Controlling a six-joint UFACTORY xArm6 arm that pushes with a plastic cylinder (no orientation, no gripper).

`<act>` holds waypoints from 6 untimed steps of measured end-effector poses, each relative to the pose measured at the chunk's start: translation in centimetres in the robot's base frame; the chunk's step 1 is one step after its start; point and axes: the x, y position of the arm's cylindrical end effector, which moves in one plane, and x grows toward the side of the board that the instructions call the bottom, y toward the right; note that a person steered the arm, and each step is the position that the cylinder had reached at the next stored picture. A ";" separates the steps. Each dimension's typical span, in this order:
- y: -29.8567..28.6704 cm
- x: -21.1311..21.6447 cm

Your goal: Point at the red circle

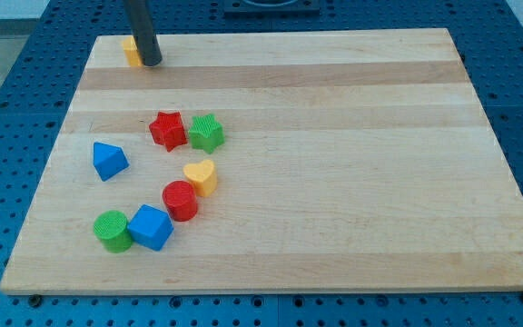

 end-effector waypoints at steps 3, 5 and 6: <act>-1.3 0.0; -1.4 4.7; -2.5 8.3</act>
